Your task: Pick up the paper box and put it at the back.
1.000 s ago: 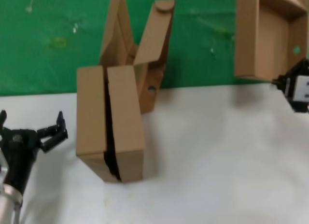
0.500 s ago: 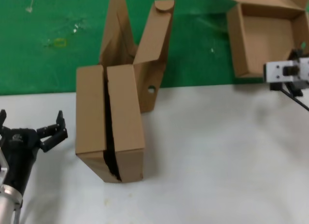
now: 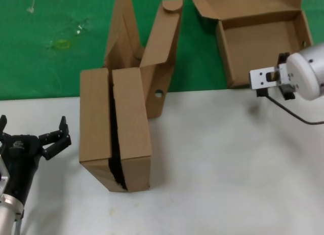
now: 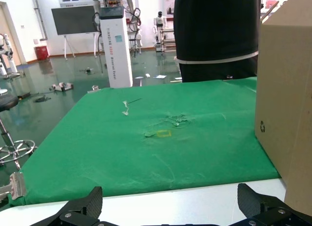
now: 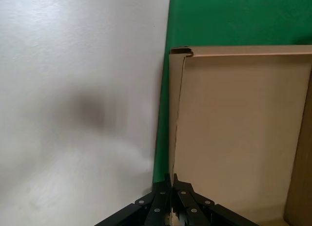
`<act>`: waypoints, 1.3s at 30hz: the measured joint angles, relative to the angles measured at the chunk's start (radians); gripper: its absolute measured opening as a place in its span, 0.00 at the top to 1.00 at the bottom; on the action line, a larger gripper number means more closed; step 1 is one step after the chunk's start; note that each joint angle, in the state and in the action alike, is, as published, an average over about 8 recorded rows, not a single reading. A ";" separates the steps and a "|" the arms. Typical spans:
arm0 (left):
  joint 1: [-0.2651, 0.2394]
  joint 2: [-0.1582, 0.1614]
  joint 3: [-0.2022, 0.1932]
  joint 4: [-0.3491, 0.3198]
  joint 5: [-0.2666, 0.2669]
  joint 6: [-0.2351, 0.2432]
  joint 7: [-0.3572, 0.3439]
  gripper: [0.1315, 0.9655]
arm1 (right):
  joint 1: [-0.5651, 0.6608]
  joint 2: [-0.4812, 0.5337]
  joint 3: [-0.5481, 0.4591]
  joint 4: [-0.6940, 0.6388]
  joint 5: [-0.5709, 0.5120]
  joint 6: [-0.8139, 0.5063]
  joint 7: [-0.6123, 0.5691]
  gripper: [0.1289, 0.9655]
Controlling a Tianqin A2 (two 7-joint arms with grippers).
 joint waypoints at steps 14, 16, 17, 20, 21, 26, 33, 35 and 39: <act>0.000 0.000 0.000 0.000 0.000 0.000 0.000 0.00 | 0.060 -0.094 -0.002 -0.143 -0.025 0.086 0.066 0.95; 0.000 0.000 0.000 0.000 0.000 0.000 0.000 0.00 | 0.067 -0.100 -0.001 -0.147 -0.025 0.085 0.074 0.93; 0.000 0.000 0.000 0.000 0.000 0.000 0.000 0.00 | 0.069 -0.101 -0.001 -0.146 -0.024 0.083 0.077 0.92; 0.000 0.000 0.000 0.000 0.000 0.000 0.000 0.00 | 0.074 -0.100 0.000 -0.128 -0.024 0.066 0.087 0.88; 0.000 0.000 0.000 0.000 0.000 0.000 0.000 0.00 | 0.075 -0.098 0.001 -0.117 -0.023 0.057 0.090 0.86; 0.000 0.000 0.000 0.000 0.000 0.000 0.000 0.00 | 0.073 -0.066 0.013 -0.017 -0.016 -0.011 0.100 0.84; 0.000 0.000 0.000 0.000 0.000 0.000 0.000 0.00 | 0.060 0.007 0.075 0.234 0.031 -0.117 0.117 0.69; 0.000 0.000 0.000 0.000 0.000 0.000 0.000 0.00 | 0.049 0.024 0.109 0.318 0.048 -0.130 0.131 0.64; 0.000 0.000 0.000 0.000 0.000 0.000 0.000 0.00 | 0.003 0.054 0.194 0.483 0.068 -0.114 0.165 0.54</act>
